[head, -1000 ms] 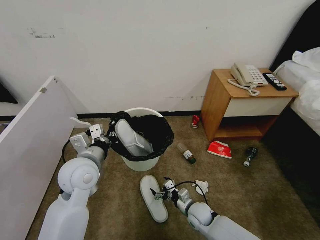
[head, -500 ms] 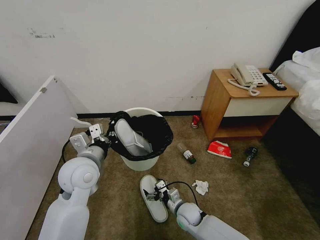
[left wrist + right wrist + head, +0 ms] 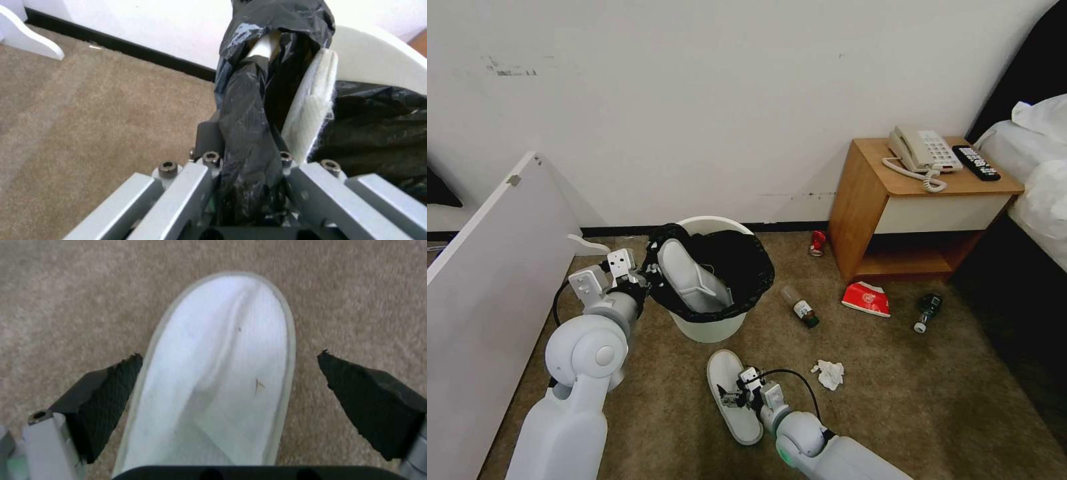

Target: Pick up the trash bin, then pick up the garbage from the floor and place it into the trash bin.

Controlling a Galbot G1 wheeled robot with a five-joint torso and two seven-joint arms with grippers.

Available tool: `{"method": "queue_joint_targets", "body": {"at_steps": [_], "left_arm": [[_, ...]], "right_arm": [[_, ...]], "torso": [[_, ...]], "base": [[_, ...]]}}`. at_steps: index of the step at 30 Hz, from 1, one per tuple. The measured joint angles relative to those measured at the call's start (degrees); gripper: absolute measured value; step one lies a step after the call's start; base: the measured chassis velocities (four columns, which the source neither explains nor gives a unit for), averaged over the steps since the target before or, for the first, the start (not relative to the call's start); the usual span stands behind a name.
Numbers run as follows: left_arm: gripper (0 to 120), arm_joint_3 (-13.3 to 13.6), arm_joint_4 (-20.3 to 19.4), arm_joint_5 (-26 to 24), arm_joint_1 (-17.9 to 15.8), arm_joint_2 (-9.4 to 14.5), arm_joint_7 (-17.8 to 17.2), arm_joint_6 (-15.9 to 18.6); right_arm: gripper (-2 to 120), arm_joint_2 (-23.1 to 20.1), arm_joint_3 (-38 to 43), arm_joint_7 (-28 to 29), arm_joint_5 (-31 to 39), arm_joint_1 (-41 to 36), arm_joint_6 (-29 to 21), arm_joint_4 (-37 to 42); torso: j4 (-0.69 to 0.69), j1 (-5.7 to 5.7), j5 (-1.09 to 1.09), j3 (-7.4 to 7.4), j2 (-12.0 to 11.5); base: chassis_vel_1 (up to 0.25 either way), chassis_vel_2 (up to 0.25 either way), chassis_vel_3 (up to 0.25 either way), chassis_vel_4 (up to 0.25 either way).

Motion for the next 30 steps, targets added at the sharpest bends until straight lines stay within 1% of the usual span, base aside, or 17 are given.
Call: {"method": "queue_joint_targets", "body": {"at_steps": [5,20,21,22,24,25,26,27,29,30], "left_arm": [[4,0.1,-0.1,0.1,0.2,0.0,0.0,0.0],[4,0.5,-0.2,0.6,0.3,-0.3,0.0,0.0],[4,0.5,-0.2,0.6,0.3,-0.4,0.0,0.0],[4,0.5,-0.2,0.6,0.3,-0.4,0.0,0.0],[4,0.6,-0.2,0.7,0.3,-0.5,0.1,-0.1],[4,0.6,-0.2,0.7,0.3,-0.5,0.1,-0.1],[4,0.6,-0.2,0.7,0.3,-0.5,0.1,-0.1],[4,0.6,-0.2,0.7,0.3,-0.5,0.1,-0.1],[4,0.6,-0.2,0.7,0.3,-0.5,0.1,-0.1],[4,0.6,-0.2,0.7,0.3,-0.5,0.1,-0.1]], "right_arm": [[100,0.5,0.1,0.0,0.2,0.0,0.2,-1.4],[99,1.1,-0.6,-0.1,0.1,0.7,0.2,-2.0],[95,1.1,-0.7,0.0,0.0,0.8,0.2,-2.2],[95,1.1,-0.7,0.0,0.0,0.8,0.2,-2.2],[82,1.1,-0.9,0.0,-0.3,0.8,0.0,-2.5],[82,1.1,-0.9,0.0,-0.3,0.8,0.0,-2.5],[77,1.1,-0.9,0.0,-0.3,0.8,-0.1,-2.5],[77,1.1,-0.9,0.0,-0.3,0.8,-0.1,-2.5],[64,1.1,-1.1,0.1,-0.3,0.8,-0.4,-2.5],[64,1.1,-1.1,0.1,-0.3,0.8,-0.4,-2.5]], "torso": [[0.0,0.0,0.0,0.0,0.0],[0.0,0.0,0.0,0.0,0.0],[0.0,0.0,0.0,0.0,0.0],[0.0,0.0,0.0,0.0,0.0],[0.0,0.0,0.0,0.0,0.0],[0.0,0.0,0.0,0.0,0.0],[0.0,0.0,0.0,0.0,0.0],[0.0,0.0,0.0,0.0,0.0],[0.0,0.0,0.0,0.0,0.0],[0.0,0.0,0.0,0.0,0.0]], "base": [[0.0,0.0,0.0,0.0],[0.0,0.0,0.0,0.0],[0.0,0.0,0.0,0.0],[0.0,0.0,0.0,0.0],[0.0,0.0,0.0,0.0],[0.0,0.0,0.0,0.0],[0.0,0.0,0.0,0.0],[0.0,0.0,0.0,0.0],[0.0,0.0,0.0,0.0],[0.0,0.0,0.0,0.0]]}}
